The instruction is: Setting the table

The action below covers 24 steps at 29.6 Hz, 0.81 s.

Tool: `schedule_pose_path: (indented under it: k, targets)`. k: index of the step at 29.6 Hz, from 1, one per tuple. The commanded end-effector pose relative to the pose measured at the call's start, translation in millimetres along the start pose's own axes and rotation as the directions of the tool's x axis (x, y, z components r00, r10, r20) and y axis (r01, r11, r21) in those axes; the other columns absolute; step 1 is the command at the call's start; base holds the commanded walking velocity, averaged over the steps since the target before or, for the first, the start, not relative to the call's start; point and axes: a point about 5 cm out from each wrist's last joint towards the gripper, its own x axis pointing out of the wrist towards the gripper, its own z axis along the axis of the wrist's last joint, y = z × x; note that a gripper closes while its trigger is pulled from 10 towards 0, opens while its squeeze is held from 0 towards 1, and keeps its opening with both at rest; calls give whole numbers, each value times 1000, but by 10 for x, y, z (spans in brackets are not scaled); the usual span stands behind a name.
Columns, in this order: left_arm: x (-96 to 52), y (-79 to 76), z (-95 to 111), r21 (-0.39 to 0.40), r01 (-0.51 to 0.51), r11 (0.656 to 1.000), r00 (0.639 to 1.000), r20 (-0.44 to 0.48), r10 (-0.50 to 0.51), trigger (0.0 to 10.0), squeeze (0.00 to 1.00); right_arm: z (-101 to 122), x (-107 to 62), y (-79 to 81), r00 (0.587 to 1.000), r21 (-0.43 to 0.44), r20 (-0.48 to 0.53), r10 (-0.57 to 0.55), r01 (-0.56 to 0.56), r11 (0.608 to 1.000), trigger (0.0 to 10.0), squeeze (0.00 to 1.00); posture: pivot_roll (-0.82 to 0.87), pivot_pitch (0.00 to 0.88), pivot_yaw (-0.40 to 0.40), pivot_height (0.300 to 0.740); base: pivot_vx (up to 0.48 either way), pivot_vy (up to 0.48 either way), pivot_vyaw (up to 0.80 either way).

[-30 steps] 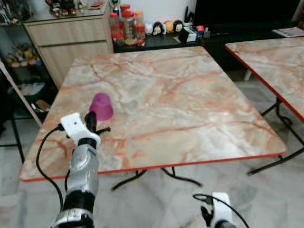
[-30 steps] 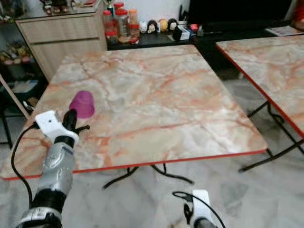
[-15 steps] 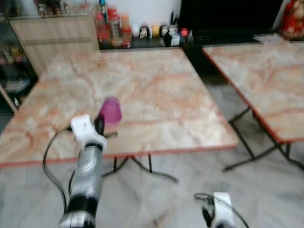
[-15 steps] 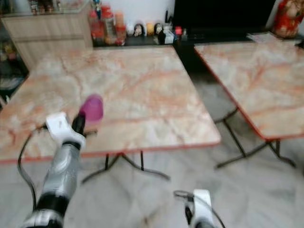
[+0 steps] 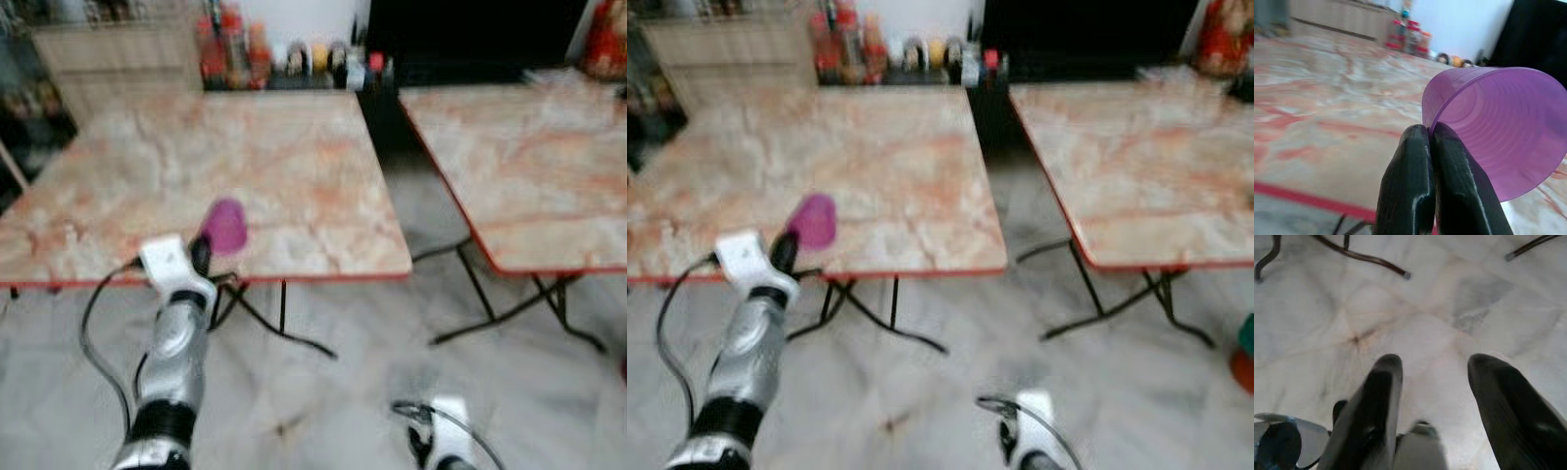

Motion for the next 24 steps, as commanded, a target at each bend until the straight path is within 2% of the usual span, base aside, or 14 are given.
schedule_pose_path:
  k: [1,7,11,17,20,22,23,24]
  targets:
    - [25,-58,32,-5,13,1000,1000,14,-13,10000,0,39,0,-75,1000,-8,8,-20,20,1000,10000,0,50,0,31,740,0,-454,575]
    - [-4,19,47,-3,-16,1000,1000,21,16,10000,0,42,0,-80,1000,-5,8,-22,22,1000,10000,0,61,6,26,740,0,-451,509]
    - [-63,149,40,16,-52,999,999,18,52,10000,0,44,1,-80,1000,-2,8,-22,22,1000,10000,0,66,13,25,740,0,-450,475]
    - [-239,313,-95,67,-70,995,997,-40,73,10000,0,40,2,-71,1000,3,7,-20,20,1000,10000,0,69,25,26,740,0,-422,280]
    - [-359,425,-267,130,-74,989,988,-129,90,10000,0,35,0,-79,1000,20,5,-29,29,999,10000,0,70,28,25,740,0,0,0]
    - [-427,499,-405,115,-78,990,974,-204,100,10000,0,38,1,-78,1000,21,6,-29,28,999,10000,0,73,28,24,740,0,0,0]
    - [-469,540,-489,133,-75,988,962,-251,107,10000,0,38,1,-80,1000,22,6,-30,30,999,10000,0,73,28,24,740,0,0,0]
    - [-580,615,-674,182,-43,982,929,-354,107,10000,0,43,2,-82,999,25,8,-32,31,999,10000,0,73,29,23,740,0,0,0]
